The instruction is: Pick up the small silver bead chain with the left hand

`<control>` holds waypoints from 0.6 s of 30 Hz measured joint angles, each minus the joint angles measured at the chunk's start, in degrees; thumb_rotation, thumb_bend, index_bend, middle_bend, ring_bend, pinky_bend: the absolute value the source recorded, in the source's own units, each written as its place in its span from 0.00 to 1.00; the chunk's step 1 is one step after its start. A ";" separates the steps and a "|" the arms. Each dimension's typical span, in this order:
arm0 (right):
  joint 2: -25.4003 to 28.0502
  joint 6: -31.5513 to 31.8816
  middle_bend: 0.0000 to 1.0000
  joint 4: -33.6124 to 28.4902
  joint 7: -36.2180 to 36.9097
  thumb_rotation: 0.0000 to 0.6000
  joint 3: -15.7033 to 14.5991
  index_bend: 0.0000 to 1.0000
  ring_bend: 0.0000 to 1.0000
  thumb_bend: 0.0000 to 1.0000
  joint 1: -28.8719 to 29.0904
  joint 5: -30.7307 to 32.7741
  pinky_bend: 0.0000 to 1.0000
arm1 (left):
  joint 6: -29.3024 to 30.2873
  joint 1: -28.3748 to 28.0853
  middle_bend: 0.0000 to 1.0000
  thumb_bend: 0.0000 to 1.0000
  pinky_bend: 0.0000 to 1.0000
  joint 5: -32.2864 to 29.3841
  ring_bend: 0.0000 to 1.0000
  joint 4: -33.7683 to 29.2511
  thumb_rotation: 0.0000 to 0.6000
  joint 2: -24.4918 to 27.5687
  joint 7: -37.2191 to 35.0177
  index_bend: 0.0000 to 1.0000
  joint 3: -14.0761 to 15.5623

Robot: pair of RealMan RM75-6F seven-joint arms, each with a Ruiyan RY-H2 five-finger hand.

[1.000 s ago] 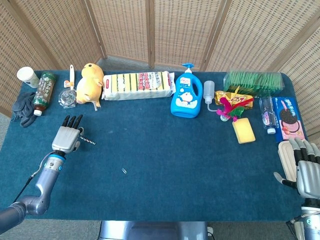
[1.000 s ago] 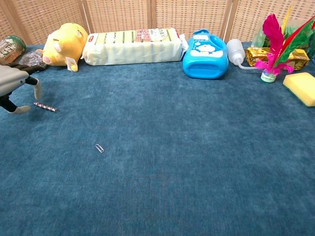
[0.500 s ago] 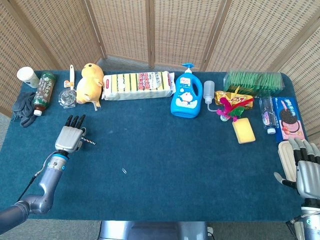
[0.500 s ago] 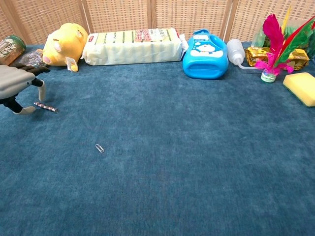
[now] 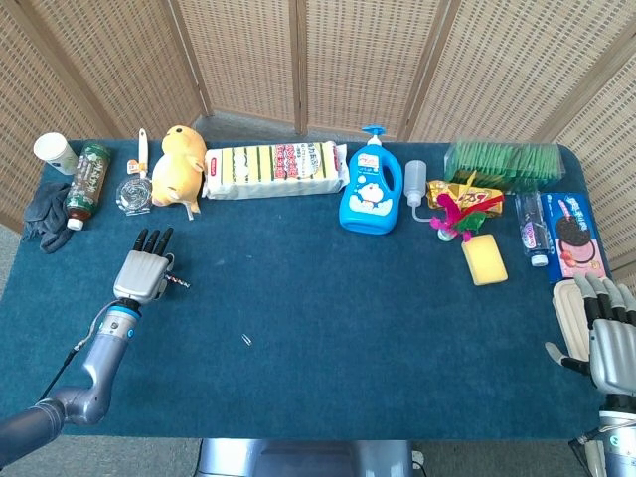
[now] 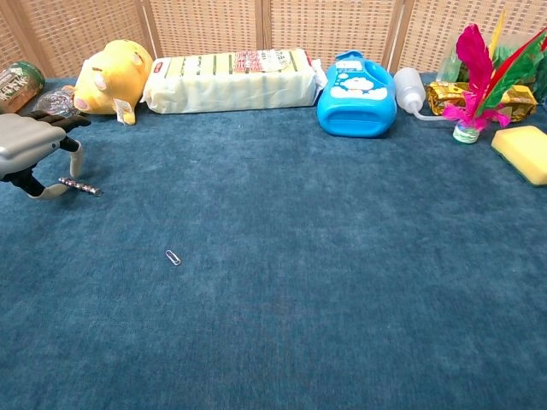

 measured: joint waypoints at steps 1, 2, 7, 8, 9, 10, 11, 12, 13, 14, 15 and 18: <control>-0.06 -0.03 0.00 -0.02 -0.08 0.97 -0.05 0.00 0.00 0.00 0.03 -0.12 0.00 | 0.01 -0.03 0.00 0.68 0.00 0.02 0.00 0.08 1.00 -0.09 0.08 0.44 0.05; -0.09 -0.01 0.00 -0.05 -0.09 0.97 -0.10 0.00 0.00 0.00 0.03 -0.17 0.00 | 0.03 -0.07 0.00 0.68 0.00 0.00 0.00 0.25 1.00 -0.30 0.20 0.44 0.08; -0.01 0.00 0.00 -0.06 0.12 0.97 -0.07 0.00 0.00 0.00 -0.01 -0.09 0.00 | 0.16 -0.23 0.00 0.69 0.00 -0.05 0.00 0.88 1.00 -0.77 0.70 0.45 0.22; -0.01 0.05 0.00 -0.07 0.14 0.97 -0.04 0.00 0.00 0.00 -0.01 -0.09 0.00 | 0.24 -0.27 0.00 0.70 0.00 -0.04 0.00 1.03 1.00 -0.84 0.93 0.45 0.26; -0.02 0.11 0.00 -0.08 0.15 0.97 -0.02 0.00 0.00 0.00 -0.02 -0.09 0.00 | 0.29 -0.29 0.00 0.70 0.00 -0.03 0.00 1.15 1.00 -0.91 1.10 0.45 0.29; -0.03 0.13 0.00 -0.08 0.16 0.97 -0.03 0.00 0.00 0.00 -0.04 -0.10 0.00 | 0.31 -0.32 0.00 0.70 0.00 -0.10 0.00 1.31 1.00 -1.00 1.18 0.45 0.29; -0.05 0.13 0.00 -0.07 0.17 0.97 -0.06 0.00 0.00 0.00 -0.05 -0.12 0.00 | 0.33 -0.34 0.00 0.71 0.00 -0.16 0.00 1.34 1.00 -1.04 1.12 0.45 0.25; -0.06 0.10 0.00 -0.06 0.15 0.97 -0.08 0.00 0.00 0.00 -0.04 -0.13 0.00 | 0.35 -0.34 0.00 0.71 0.00 -0.23 0.00 1.39 1.00 -1.08 1.02 0.45 0.18; -0.07 0.07 0.00 -0.05 0.13 0.97 -0.12 0.00 0.00 0.00 -0.04 -0.14 0.00 | 0.37 -0.36 0.00 0.72 0.00 -0.28 0.00 1.47 1.00 -1.11 0.97 0.45 0.13; -0.07 0.04 0.00 -0.04 0.07 0.97 -0.16 0.00 0.00 0.00 -0.04 -0.17 0.00 | 0.37 -0.38 0.00 0.72 0.00 -0.31 0.00 1.61 1.00 -1.13 0.99 0.45 0.12; -0.08 0.04 0.00 -0.06 0.07 0.97 -0.18 0.00 0.00 0.00 -0.04 -0.24 0.00 | 0.40 -0.39 0.00 0.73 0.00 -0.28 0.00 1.74 1.00 -1.12 1.10 0.46 0.15; 0.01 0.20 0.00 -0.14 0.26 0.97 -0.21 0.00 0.00 0.00 -0.10 -0.41 0.00 | 0.52 -0.39 0.00 0.73 0.00 -0.29 0.00 2.29 1.00 -1.16 1.35 0.46 0.26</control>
